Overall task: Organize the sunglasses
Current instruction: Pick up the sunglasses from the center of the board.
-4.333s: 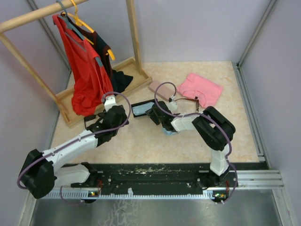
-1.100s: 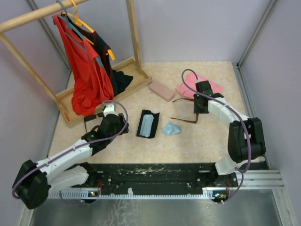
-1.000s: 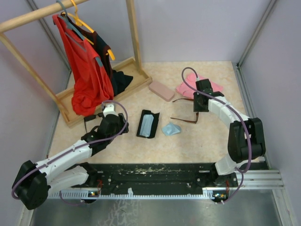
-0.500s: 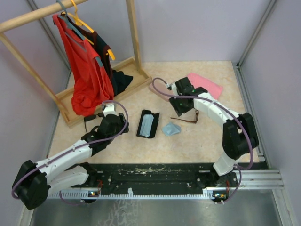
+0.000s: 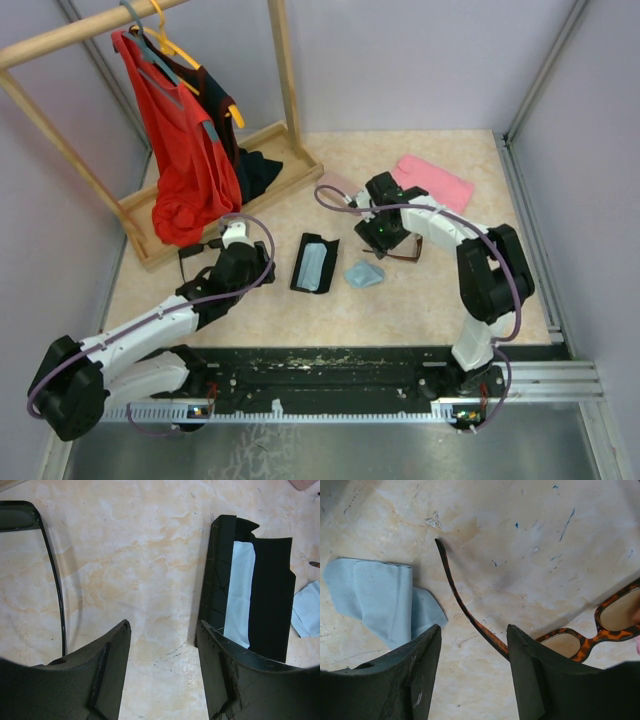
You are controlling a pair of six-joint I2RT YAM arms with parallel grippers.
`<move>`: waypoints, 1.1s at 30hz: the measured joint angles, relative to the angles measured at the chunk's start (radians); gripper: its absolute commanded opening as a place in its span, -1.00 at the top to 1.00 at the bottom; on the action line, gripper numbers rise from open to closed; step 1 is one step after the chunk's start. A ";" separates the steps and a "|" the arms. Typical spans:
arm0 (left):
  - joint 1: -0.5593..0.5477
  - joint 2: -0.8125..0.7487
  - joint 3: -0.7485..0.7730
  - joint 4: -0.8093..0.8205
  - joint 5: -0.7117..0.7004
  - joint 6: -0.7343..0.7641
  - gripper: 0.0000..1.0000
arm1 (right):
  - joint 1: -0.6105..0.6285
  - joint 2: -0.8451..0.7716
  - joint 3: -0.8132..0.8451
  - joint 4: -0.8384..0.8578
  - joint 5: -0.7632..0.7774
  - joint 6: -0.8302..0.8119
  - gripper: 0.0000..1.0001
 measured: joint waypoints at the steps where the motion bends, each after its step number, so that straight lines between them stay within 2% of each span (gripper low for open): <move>1: 0.000 0.000 0.000 0.000 0.000 0.000 -0.23 | 0.000 0.010 0.000 0.000 -0.001 -0.007 -0.04; 14: 0.000 0.003 0.000 0.000 0.000 0.000 -0.23 | 0.000 0.105 0.043 -0.009 0.037 -0.034 0.35; 22: 0.000 0.006 0.000 0.000 0.000 0.000 -0.23 | 0.000 0.137 0.061 -0.007 0.029 -0.042 0.79; 28: 0.000 0.006 0.000 -0.002 0.000 0.000 -0.23 | 0.000 0.138 0.061 -0.006 0.017 -0.043 1.00; 33: 0.000 0.006 0.007 -0.013 0.000 -0.001 -0.22 | 0.000 0.118 0.059 -0.003 0.009 -0.043 1.00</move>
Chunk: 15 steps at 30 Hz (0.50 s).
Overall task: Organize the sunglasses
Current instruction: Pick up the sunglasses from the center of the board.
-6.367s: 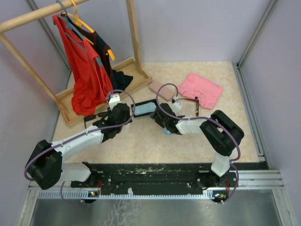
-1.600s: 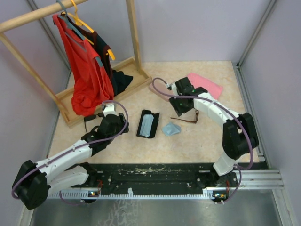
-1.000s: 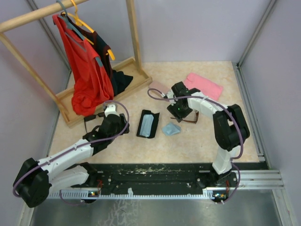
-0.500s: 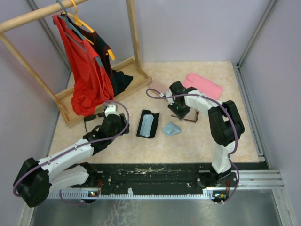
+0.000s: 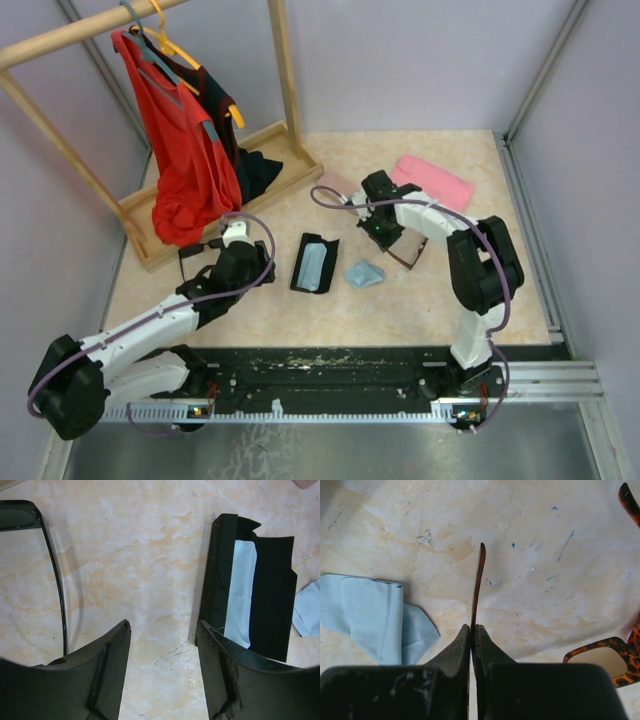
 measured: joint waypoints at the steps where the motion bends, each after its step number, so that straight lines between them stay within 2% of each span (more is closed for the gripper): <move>1: 0.000 0.000 0.005 -0.006 0.000 -0.001 -0.22 | 0.000 -0.016 -0.002 0.000 -0.001 0.001 1.00; 9: 0.000 -0.037 0.051 -0.045 0.002 -0.021 -0.23 | 0.000 -0.286 -0.056 0.066 -0.001 0.030 1.00; 15: 0.000 -0.100 0.106 -0.079 0.035 -0.041 -0.25 | 0.000 -0.579 -0.227 0.281 -0.025 0.102 1.00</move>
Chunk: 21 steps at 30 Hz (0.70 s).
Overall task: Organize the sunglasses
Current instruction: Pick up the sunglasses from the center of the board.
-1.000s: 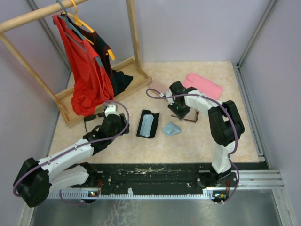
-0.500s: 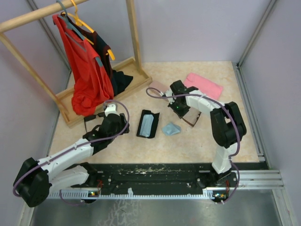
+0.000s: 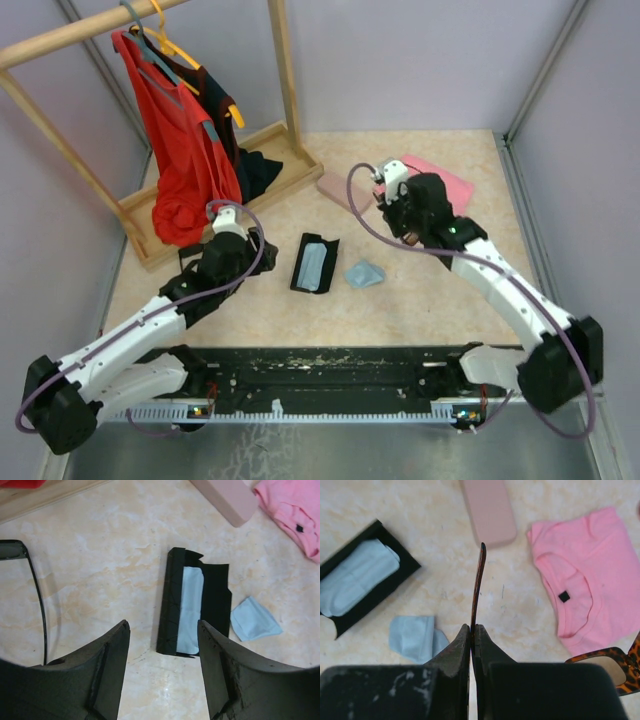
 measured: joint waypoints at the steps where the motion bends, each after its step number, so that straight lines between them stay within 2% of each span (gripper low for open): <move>1: 0.000 -0.003 0.011 -0.003 0.008 -0.001 -0.25 | 0.000 -0.049 -0.042 0.047 -0.010 0.010 1.00; 7: 0.000 0.001 0.090 -0.032 0.085 0.004 -0.24 | 0.000 -0.394 -0.391 0.465 -0.106 0.061 1.00; 9: 0.000 0.005 0.116 -0.035 0.121 0.008 -0.24 | 0.000 -0.457 -0.469 0.577 -0.127 0.074 1.00; 16: 0.000 0.008 0.214 -0.007 0.233 0.032 -0.25 | 0.010 -0.514 -0.531 0.792 -0.125 0.191 1.00; 21: 0.000 0.053 0.323 0.066 0.305 0.050 -0.29 | 0.112 -0.504 -0.532 0.845 -0.026 0.252 1.00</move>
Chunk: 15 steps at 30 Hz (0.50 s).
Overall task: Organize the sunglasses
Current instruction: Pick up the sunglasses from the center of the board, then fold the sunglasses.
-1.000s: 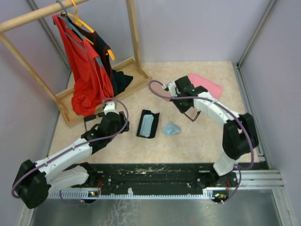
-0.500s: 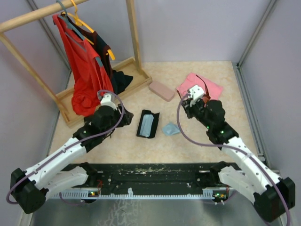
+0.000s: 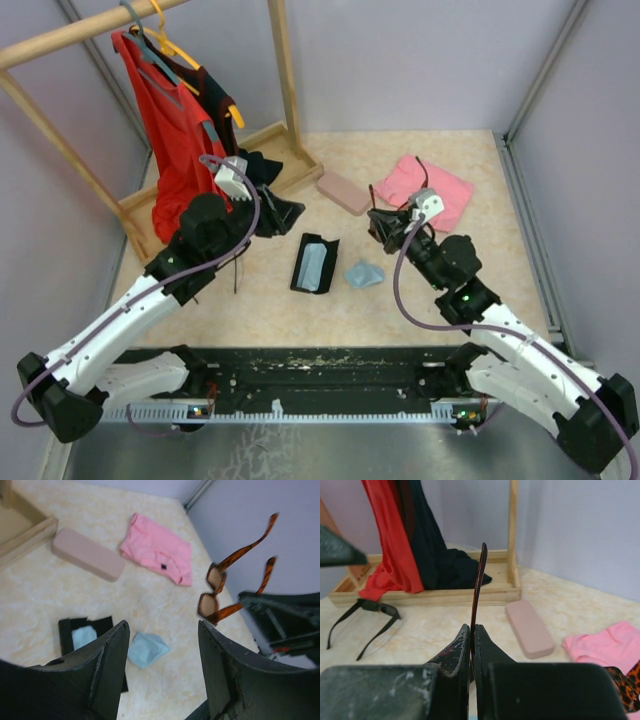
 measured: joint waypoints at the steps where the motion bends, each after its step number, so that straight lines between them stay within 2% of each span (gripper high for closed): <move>1: 0.000 0.017 0.026 0.013 0.010 0.002 -0.32 | 0.032 0.012 0.004 0.002 0.027 0.006 1.00; 7: -0.027 0.109 0.128 0.092 0.035 0.003 -0.41 | 0.206 0.117 0.039 0.029 0.218 0.013 1.00; 12: -0.142 0.185 0.195 0.109 -0.064 0.032 -0.43 | 0.330 0.240 0.121 0.069 0.393 -0.015 1.00; 15: -0.198 0.217 0.220 0.114 -0.125 0.048 -0.44 | 0.363 0.293 0.153 0.097 0.454 -0.031 1.00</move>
